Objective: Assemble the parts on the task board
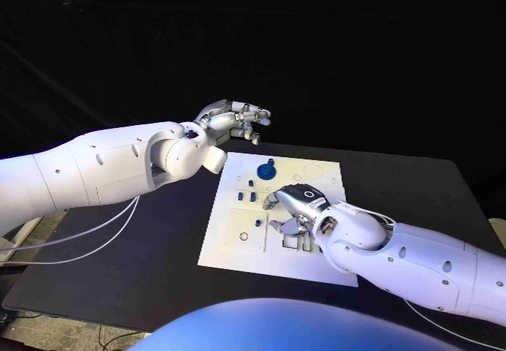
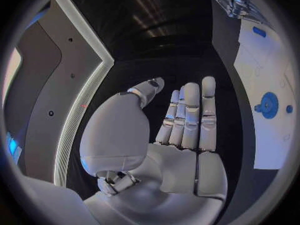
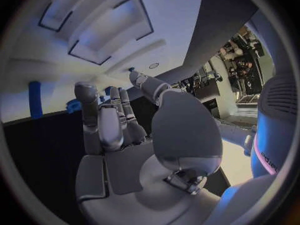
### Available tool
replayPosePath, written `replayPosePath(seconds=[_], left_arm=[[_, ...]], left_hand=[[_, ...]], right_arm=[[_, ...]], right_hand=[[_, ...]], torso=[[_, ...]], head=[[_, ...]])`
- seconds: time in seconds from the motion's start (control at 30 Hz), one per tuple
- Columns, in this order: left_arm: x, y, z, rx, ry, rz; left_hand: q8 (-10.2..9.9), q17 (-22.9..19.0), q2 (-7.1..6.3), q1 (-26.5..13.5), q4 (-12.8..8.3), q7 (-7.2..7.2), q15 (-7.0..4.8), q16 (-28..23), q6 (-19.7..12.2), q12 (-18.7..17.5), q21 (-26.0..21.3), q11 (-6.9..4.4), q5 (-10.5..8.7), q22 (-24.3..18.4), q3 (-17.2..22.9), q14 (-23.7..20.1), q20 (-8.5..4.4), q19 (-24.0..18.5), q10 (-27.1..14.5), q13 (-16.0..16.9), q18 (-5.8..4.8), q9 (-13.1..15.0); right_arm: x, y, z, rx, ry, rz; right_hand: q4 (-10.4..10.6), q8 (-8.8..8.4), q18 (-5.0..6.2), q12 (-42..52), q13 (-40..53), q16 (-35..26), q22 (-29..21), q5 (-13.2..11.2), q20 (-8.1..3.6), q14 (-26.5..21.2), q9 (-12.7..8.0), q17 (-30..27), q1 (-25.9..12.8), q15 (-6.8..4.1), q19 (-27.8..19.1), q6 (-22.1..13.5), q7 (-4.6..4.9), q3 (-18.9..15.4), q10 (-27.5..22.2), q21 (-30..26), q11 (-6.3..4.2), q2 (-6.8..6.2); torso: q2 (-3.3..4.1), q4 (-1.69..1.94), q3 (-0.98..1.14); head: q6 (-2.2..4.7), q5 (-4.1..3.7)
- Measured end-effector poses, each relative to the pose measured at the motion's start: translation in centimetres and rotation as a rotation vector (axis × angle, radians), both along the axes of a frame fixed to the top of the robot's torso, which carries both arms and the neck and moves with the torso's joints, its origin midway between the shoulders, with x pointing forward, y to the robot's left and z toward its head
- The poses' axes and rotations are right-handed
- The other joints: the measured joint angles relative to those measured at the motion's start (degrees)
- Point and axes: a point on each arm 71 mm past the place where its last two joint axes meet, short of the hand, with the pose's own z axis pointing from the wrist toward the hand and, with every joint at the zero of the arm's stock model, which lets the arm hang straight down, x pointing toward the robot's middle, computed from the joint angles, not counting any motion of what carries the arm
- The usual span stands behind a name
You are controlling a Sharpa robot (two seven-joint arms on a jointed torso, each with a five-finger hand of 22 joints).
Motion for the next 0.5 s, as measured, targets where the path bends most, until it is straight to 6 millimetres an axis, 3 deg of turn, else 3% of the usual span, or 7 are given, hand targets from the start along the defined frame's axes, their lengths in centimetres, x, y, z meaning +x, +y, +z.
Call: replayPosePath(seconds=[0.17, 0.37, 0.5], left_arm=[[0.0, 0.3, 0.0, 0.002, 0.001, 0.004], [0.0, 0.5, 0.0, 0.004, 0.001, 0.008], [0.0, 0.6, 0.0, 0.005, 0.002, 0.008]], left_hand=[[0.0, 0.0, 0.0, 0.0, 0.0, 0.0, 0.0, 0.0, 0.0, 0.0, 0.0, 0.0, 0.0, 0.0, 0.0, 0.0, 0.0, 0.0, 0.0, 0.0, 0.0, 0.0], [0.0, 0.0, 0.0, 0.0, 0.0, 0.0, 0.0, 0.0, 0.0, 0.0, 0.0, 0.0, 0.0, 0.0, 0.0, 0.0, 0.0, 0.0, 0.0, 0.02, -0.01, 0.0], [0.28, -0.07, 0.0, 0.0, 0.0, 0.0, 0.0, 0.0, 0.0, 0.23, -0.22, -0.21, 0.0, 0.0, 0.0, 0.0, 0.0, 0.0, -0.21, 0.06, 0.0, 0.0]], right_arm=[[0.6, -2.9, 2.1, 0.017, -0.031, -0.041], [2.8, -7.0, 4.9, 0.01, -0.061, -0.127], [4.5, -9.2, 5.5, -0.02, -0.061, -0.186]], right_hand=[[0.1, 0.08, 0.0, 1.34, 0.11, 1.13, 0.76, 0.11, -0.01, 0.14, -0.29, 1.43, 0.13, -0.14, 0.48, 0.71, -0.29, -0.23, 0.34, 1.34, -0.33, 0.13], [0.5, 0.06, 0.0, 2.0, 0.16, 1.91, 1.58, 0.11, -0.31, 0.66, -0.75, 2.57, 0.12, -0.22, 1.58, 0.71, -0.29, -1.17, 0.96, 2.83, -0.47, 0.12], [0.97, -0.49, -0.01, 2.22, -0.39, 1.91, 0.9, 1.5, 0.04, 0.65, -1.7, 1.3, 0.12, -0.22, 1.22, -0.3, -0.34, -6.07, -1.26, 1.21, -0.22, 0.12]], torso=[[0.0, 0.0, 0.0], [0.0, -0.1, 0.0], [-0.05, -0.21, 0.01]], head=[[0.0, -0.3], [0.0, -0.73], [0.0, -0.94]])
